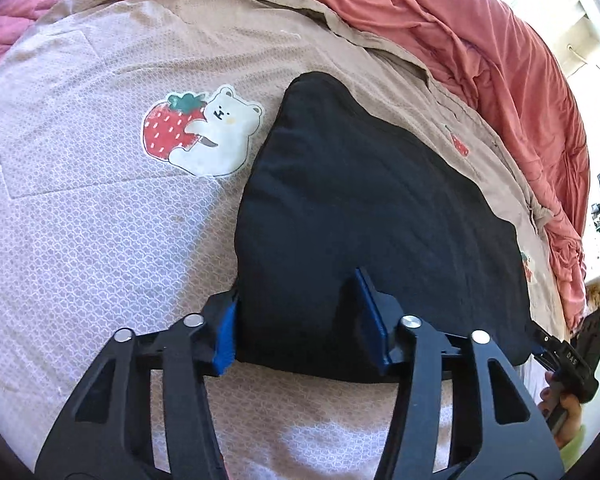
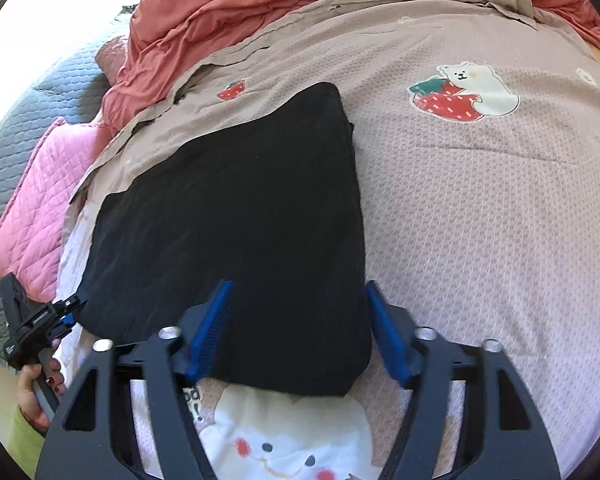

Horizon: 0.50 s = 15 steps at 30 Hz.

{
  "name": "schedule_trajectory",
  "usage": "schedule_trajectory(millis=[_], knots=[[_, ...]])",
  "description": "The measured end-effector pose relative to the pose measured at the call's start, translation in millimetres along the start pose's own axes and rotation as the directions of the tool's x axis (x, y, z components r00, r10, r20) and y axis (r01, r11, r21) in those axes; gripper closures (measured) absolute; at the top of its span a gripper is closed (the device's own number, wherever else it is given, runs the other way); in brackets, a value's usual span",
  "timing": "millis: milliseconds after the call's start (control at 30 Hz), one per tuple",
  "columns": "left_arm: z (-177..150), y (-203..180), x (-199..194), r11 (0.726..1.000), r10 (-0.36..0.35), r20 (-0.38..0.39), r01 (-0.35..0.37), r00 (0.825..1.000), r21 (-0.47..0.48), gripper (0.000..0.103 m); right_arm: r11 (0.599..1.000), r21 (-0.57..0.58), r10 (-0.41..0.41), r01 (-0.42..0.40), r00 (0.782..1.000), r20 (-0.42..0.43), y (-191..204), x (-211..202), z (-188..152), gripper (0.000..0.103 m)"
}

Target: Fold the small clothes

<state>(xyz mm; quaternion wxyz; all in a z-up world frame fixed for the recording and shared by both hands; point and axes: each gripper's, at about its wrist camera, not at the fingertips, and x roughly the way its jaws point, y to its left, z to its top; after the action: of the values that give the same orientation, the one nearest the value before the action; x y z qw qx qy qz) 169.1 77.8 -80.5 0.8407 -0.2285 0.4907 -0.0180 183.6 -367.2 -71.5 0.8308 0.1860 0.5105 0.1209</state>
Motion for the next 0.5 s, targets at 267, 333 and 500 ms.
schedule_trajectory(millis=[267,333,500], knots=[[-4.0,-1.5,-7.4,1.000,0.006,-0.002,-0.006,1.000,0.008,0.087,0.997,0.043,0.057,-0.058,0.998,0.026,-13.6,-7.1,-4.3,0.093],[-5.1,-4.8,-13.7,0.999,0.013,0.009,-0.013,1.000,0.031,0.088,0.997,0.048,0.064,-0.067,0.997,0.045,-13.3,-13.0,-4.8,0.094],[-13.5,-8.4,-24.0,0.994,0.020,0.024,-0.022,1.000,0.102,0.091,0.995,0.070,0.066,-0.071,0.995,0.073,-18.0,-25.1,-13.5,0.094]])
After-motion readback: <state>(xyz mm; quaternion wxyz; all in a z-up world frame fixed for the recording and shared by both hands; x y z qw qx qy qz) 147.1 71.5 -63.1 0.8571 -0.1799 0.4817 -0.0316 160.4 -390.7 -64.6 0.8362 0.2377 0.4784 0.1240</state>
